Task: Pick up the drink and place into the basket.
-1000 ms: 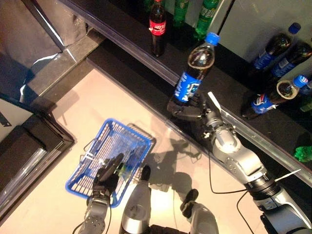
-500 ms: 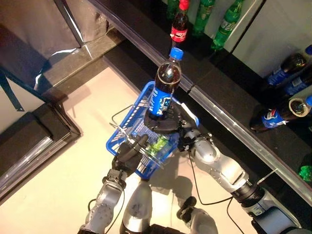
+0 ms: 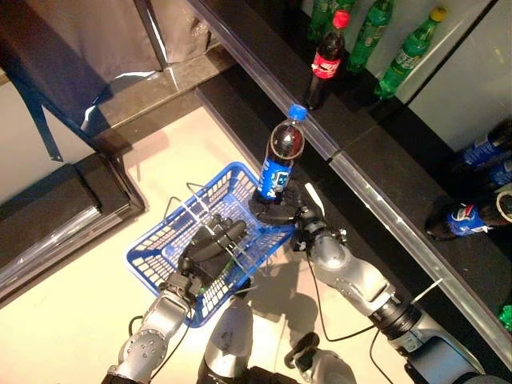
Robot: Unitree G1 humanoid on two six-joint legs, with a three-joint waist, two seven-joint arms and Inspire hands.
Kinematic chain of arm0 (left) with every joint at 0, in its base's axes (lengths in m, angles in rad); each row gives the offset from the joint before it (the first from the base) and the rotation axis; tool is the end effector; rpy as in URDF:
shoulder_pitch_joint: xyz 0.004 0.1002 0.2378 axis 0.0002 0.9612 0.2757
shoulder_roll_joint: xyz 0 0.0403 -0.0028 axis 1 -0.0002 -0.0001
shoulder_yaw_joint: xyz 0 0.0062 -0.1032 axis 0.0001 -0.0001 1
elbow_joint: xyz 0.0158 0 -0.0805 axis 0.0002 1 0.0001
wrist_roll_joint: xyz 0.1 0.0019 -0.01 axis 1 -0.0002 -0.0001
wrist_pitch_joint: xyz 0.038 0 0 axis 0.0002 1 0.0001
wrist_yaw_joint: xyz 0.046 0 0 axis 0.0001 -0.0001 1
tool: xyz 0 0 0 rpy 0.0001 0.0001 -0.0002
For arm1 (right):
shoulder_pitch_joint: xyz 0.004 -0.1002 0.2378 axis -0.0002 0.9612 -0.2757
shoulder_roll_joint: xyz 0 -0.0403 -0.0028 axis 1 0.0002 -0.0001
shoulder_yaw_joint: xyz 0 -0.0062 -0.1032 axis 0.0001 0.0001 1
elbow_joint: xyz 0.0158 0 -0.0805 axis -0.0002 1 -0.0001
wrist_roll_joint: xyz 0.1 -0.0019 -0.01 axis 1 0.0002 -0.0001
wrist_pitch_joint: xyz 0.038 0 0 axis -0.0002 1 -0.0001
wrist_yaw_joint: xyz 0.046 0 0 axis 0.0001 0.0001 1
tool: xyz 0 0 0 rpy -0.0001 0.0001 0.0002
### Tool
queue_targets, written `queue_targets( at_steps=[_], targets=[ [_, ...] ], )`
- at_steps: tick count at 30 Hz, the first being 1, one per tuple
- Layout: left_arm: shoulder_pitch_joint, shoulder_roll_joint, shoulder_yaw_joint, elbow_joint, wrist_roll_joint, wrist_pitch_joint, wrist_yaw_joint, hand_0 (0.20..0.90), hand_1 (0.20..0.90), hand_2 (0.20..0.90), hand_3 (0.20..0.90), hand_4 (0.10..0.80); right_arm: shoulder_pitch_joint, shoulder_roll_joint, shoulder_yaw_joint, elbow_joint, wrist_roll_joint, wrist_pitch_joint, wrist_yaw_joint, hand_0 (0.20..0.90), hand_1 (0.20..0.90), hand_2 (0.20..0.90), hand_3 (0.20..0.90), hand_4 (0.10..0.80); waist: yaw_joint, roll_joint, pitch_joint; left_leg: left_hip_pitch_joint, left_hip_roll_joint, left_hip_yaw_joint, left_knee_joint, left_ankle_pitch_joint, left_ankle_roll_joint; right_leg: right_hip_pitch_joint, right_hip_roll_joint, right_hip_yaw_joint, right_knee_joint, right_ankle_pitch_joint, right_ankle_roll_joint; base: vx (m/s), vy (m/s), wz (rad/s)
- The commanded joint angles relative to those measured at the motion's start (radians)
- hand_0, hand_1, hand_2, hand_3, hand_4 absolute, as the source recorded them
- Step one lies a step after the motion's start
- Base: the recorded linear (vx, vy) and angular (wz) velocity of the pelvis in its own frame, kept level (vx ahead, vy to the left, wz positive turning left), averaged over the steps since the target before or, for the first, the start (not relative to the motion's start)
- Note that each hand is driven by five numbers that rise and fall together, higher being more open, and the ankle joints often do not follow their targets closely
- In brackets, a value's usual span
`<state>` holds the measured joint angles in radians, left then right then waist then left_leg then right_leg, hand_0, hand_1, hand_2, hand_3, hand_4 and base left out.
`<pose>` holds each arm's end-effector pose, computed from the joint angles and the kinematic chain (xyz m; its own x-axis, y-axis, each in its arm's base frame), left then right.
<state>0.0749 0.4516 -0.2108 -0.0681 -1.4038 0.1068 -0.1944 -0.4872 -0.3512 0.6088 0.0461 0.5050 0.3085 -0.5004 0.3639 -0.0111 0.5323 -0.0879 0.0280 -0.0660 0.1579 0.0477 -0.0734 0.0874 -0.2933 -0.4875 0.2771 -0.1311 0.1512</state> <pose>0.1833 0.1892 0.0410 0.9227 -0.3856 0.0034 0.2118 0.4993 -0.8402 0.2541 -0.0828 0.0935 0.9794 0.1640 -0.1174 -0.1794 0.9744 -0.1356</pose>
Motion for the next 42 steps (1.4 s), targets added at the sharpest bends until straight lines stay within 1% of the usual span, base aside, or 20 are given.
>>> queue_targets(
  at_steps=[1, 4, 7, 12, 15, 18, 19, 22, 23, 24, 25, 26, 27, 28, 30, 34, 37, 40, 42],
  targets=[
    [-0.084, -0.086, -0.067, -0.407, -0.108, 0.016, -0.34, 0.3, 0.3, 0.3, 0.2, 0.1, -0.055, 0.086, 0.028, -0.067, -0.024, -0.128, -0.015, 0.3, 0.3, 0.3, 0.2, 0.1, -0.007, 0.033, -0.228, -0.018, -0.037, -0.056, 0.085, -0.051, 0.017, 0.003, 0.075, -0.015, 0.021, 0.013, -0.09, 0.0, 0.0, 0.0],
    [-0.116, -0.089, -0.097, -0.421, -0.114, 0.047, -0.376, 0.3, 0.3, 0.3, 0.2, 0.1, -0.052, 0.126, 0.051, -0.005, -0.026, -0.139, -0.017, 0.3, 0.3, 0.3, 0.2, 0.1, -0.008, 0.039, -0.228, -0.019, -0.04, -0.059, 0.084, -0.049, 0.015, 0.003, 0.075, -0.017, 0.021, 0.013, -0.091, 0.011, -0.001, 0.01],
    [-0.126, -0.09, -0.105, -0.422, -0.119, 0.056, -0.385, 0.3, 0.3, 0.3, 0.2, 0.1, -0.053, 0.14, 0.057, 0.019, -0.029, -0.143, -0.025, 0.3, 0.3, 0.3, 0.2, 0.1, -0.007, 0.042, -0.228, -0.023, -0.041, -0.059, 0.085, -0.047, 0.013, 0.002, 0.072, -0.021, 0.023, 0.013, -0.091, 0.0, 0.0, 0.0],
    [-0.112, -0.082, -0.09, -0.425, -0.14, 0.075, -0.451, 0.3, 0.3, 0.3, 0.2, 0.1, -0.042, 0.16, 0.046, 0.089, -0.029, -0.159, -0.037, 0.3, 0.3, 0.3, 0.2, 0.1, 0.003, 0.052, -0.225, -0.035, -0.047, -0.064, 0.088, -0.043, 0.01, -0.001, 0.069, -0.034, 0.024, 0.013, -0.091, 0.0, 0.0, 0.0],
    [-0.097, -0.078, -0.076, -0.423, -0.145, 0.1, -0.494, 0.3, 0.3, 0.3, 0.2, 0.1, -0.028, 0.173, 0.033, 0.142, -0.027, -0.165, -0.039, 0.3, 0.3, 0.3, 0.2, 0.1, 0.01, 0.058, -0.226, -0.036, -0.05, -0.069, 0.085, -0.038, 0.009, -0.001, 0.067, -0.041, 0.026, 0.014, -0.091, 0.004, 0.0, 0.01],
    [-0.094, -0.078, -0.07, -0.424, -0.148, 0.112, -0.512, 0.3, 0.3, 0.3, 0.2, 0.1, -0.021, 0.186, 0.024, 0.185, -0.01, -0.171, -0.043, 0.3, 0.3, 0.3, 0.2, 0.1, 0.015, 0.062, -0.226, -0.041, -0.052, -0.072, 0.085, -0.036, 0.008, -0.002, 0.065, -0.046, 0.029, 0.013, -0.092, 0.009, 0.007, 0.11],
    [-0.092, -0.08, -0.069, -0.423, -0.148, 0.121, -0.531, 0.3, 0.3, 0.3, 0.2, 0.1, -0.013, 0.206, 0.016, 0.237, 0.013, -0.18, -0.045, 0.3, 0.3, 0.3, 0.2, 0.1, 0.02, 0.066, -0.226, -0.045, -0.054, -0.075, 0.086, -0.034, 0.008, -0.003, 0.064, -0.052, 0.032, 0.011, -0.093, 0.007, 0.003, 0.09],
    [-0.092, -0.08, -0.064, -0.422, -0.15, 0.131, -0.552, 0.3, 0.3, 0.3, 0.2, 0.1, -0.001, 0.232, 0.007, 0.3, 0.058, -0.192, -0.038, 0.3, 0.3, 0.3, 0.2, 0.1, 0.025, 0.072, -0.223, -0.049, -0.056, -0.077, 0.086, -0.032, 0.007, -0.004, 0.062, -0.058, 0.035, 0.01, -0.095, 0.003, 0.003, 0.06],
    [-0.094, -0.082, -0.062, -0.42, -0.158, 0.141, -0.565, 0.3, 0.3, 0.3, 0.2, 0.1, 0.008, 0.252, 0.005, 0.341, 0.114, -0.193, -0.033, 0.3, 0.3, 0.3, 0.2, 0.1, 0.028, 0.076, -0.22, -0.05, -0.056, -0.078, 0.085, -0.03, 0.006, -0.006, 0.061, -0.061, 0.038, 0.01, -0.095, 0.0, 0.0, 0.0],
    [-0.095, -0.083, -0.062, -0.42, -0.159, 0.143, -0.568, 0.3, 0.3, 0.3, 0.2, 0.1, 0.01, 0.255, 0.006, 0.349, 0.131, -0.193, -0.032, 0.3, 0.3, 0.3, 0.2, 0.1, 0.028, 0.077, -0.22, -0.05, -0.056, -0.078, 0.085, -0.03, 0.006, -0.007, 0.06, -0.061, 0.039, 0.01, -0.095, 0.0, 0.0, 0.0],
    [-0.098, -0.085, -0.063, -0.42, -0.163, 0.151, -0.581, 0.3, 0.3, 0.3, 0.2, 0.1, 0.015, 0.27, 0.007, 0.381, 0.189, -0.191, -0.016, 0.3, 0.3, 0.3, 0.2, 0.1, 0.031, 0.08, -0.216, -0.051, -0.056, -0.078, 0.085, -0.031, 0.005, -0.009, 0.059, -0.062, 0.043, 0.008, -0.096, 0.0, 0.0, 0.0],
    [-0.101, -0.086, -0.066, -0.42, -0.166, 0.155, -0.589, 0.3, 0.3, 0.3, 0.2, 0.1, 0.021, 0.281, 0.009, 0.402, 0.211, -0.196, -0.002, 0.3, 0.3, 0.3, 0.2, 0.1, 0.033, 0.081, -0.214, -0.053, -0.057, -0.078, 0.086, -0.031, 0.004, -0.009, 0.059, -0.063, 0.043, 0.007, -0.096, 0.056, -0.049, 0.01],
    [-0.103, -0.087, -0.067, -0.425, -0.172, 0.164, -0.597, 0.3, 0.3, 0.3, 0.2, 0.1, 0.03, 0.295, 0.017, 0.421, 0.255, -0.202, 0.019, 0.3, 0.3, 0.3, 0.2, 0.1, 0.037, 0.078, -0.209, -0.044, -0.056, -0.079, 0.094, -0.056, -0.003, -0.006, 0.058, -0.047, 0.057, -0.016, -0.088, 0.057, -0.051, 0.03],
    [-0.104, -0.087, -0.069, -0.425, -0.173, 0.165, -0.6, 0.3, 0.3, 0.3, 0.2, 0.1, 0.031, 0.298, 0.018, 0.427, 0.27, -0.204, 0.025, 0.3, 0.3, 0.3, 0.2, 0.1, 0.037, 0.078, -0.208, -0.045, -0.056, -0.079, 0.094, -0.056, -0.003, -0.007, 0.057, -0.047, 0.057, -0.016, -0.088, 0.052, -0.054, 0.01],
    [-0.11, -0.087, -0.077, -0.431, -0.182, 0.183, -0.626, 0.3, 0.3, 0.3, 0.2, 0.1, 0.037, 0.317, 0.023, 0.461, 0.337, -0.209, 0.075, 0.3, 0.3, 0.3, 0.2, 0.1, 0.04, 0.081, -0.202, -0.047, -0.056, -0.079, 0.094, -0.055, -0.003, -0.009, 0.056, -0.048, 0.059, -0.014, -0.087, -0.004, -0.008, -0.02],
    [-0.136, -0.08, -0.113, -0.447, -0.194, 0.206, -0.649, 0.3, 0.3, 0.3, 0.2, 0.1, 0.023, 0.355, 0.021, 0.536, 0.498, -0.25, 0.154, 0.3, 0.3, 0.3, 0.2, 0.1, 0.048, 0.085, -0.197, -0.051, -0.058, -0.08, 0.096, -0.053, -0.004, -0.011, 0.054, -0.053, 0.061, -0.01, -0.086, 0.0, 0.0, 0.0],
    [-0.152, -0.075, -0.131, -0.458, -0.204, 0.204, -0.636, 0.3, 0.3, 0.3, 0.2, 0.1, 0.002, 0.369, 0.014, 0.565, 0.539, -0.242, 0.189, 0.3, 0.3, 0.3, 0.2, 0.1, 0.051, 0.086, -0.195, -0.053, -0.059, -0.08, 0.097, -0.052, -0.003, -0.014, 0.052, -0.056, 0.064, -0.007, -0.084, 0.0, 0.0, 0.0],
    [-0.165, -0.064, -0.143, -0.459, -0.204, 0.19, -0.625, 0.3, 0.3, 0.3, 0.2, 0.1, -0.012, 0.374, 0.013, 0.602, 0.601, -0.208, 0.245, 0.3, 0.3, 0.3, 0.2, 0.1, 0.055, 0.088, -0.192, -0.057, -0.059, -0.077, 0.1, -0.05, -0.002, -0.015, 0.046, -0.062, 0.066, -0.002, -0.078, 0.0, 0.0, 0.0],
    [-0.167, -0.061, -0.143, -0.457, -0.203, 0.187, -0.62, 0.3, 0.3, 0.3, 0.2, 0.1, -0.019, 0.374, 0.003, 0.621, 0.626, -0.191, 0.261, 0.3, 0.3, 0.3, 0.2, 0.1, 0.058, 0.09, -0.191, -0.06, -0.06, -0.077, 0.102, -0.05, 0.0, -0.016, 0.044, -0.064, 0.069, -0.002, -0.077, 0.0, 0.0, 0.0]
  ],
)
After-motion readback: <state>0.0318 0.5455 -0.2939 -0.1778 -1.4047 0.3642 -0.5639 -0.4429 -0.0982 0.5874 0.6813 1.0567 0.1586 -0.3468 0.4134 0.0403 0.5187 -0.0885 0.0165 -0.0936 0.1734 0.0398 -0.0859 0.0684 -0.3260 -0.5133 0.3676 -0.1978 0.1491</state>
